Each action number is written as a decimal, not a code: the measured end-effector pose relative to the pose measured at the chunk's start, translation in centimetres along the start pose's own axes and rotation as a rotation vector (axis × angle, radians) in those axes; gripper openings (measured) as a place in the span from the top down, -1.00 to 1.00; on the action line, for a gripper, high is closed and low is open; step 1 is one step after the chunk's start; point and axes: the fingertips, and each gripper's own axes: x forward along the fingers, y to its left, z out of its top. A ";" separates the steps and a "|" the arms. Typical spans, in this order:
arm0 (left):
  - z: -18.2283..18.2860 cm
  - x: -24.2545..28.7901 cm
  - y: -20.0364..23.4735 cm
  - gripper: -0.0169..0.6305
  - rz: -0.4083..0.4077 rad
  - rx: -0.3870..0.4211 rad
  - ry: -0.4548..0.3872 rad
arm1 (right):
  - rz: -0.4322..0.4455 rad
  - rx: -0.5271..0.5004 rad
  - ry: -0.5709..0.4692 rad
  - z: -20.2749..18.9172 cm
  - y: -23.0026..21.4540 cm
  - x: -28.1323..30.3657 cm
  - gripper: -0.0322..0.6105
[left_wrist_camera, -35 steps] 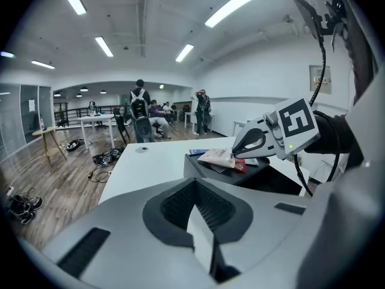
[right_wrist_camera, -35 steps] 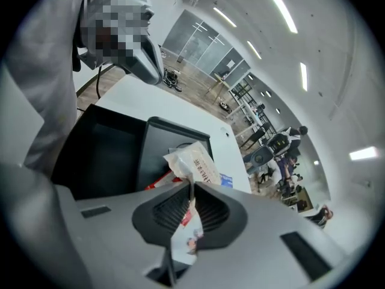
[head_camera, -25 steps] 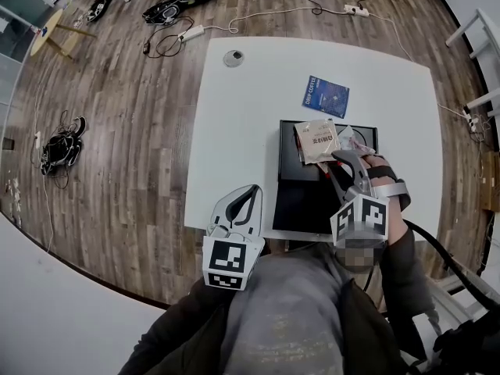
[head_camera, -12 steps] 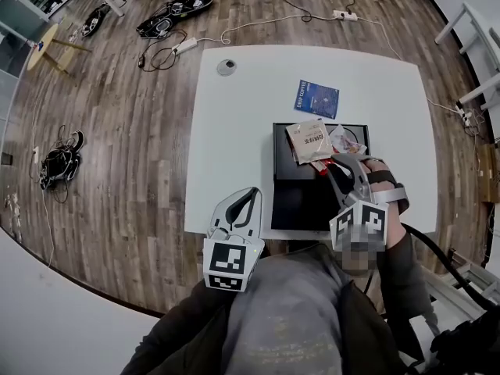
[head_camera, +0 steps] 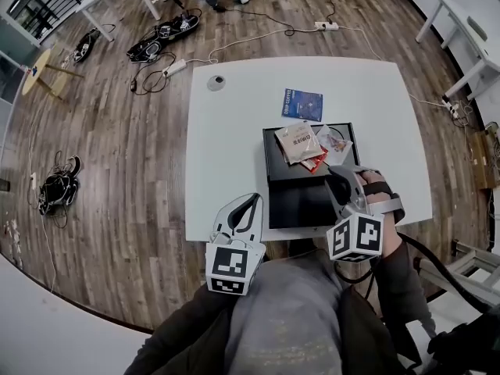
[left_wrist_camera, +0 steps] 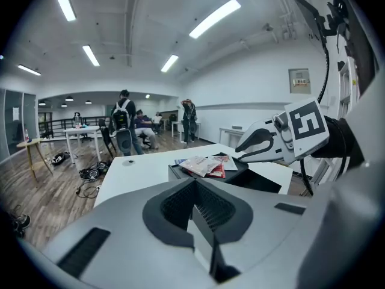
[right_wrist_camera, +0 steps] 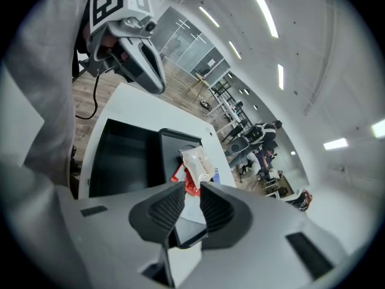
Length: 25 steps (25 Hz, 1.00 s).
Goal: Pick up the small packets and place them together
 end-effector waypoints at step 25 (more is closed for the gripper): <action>-2.2 -4.2 -6.7 0.94 -0.133 0.057 -0.001 | -0.117 0.341 -0.018 -1.3 8.2 -9.2 0.67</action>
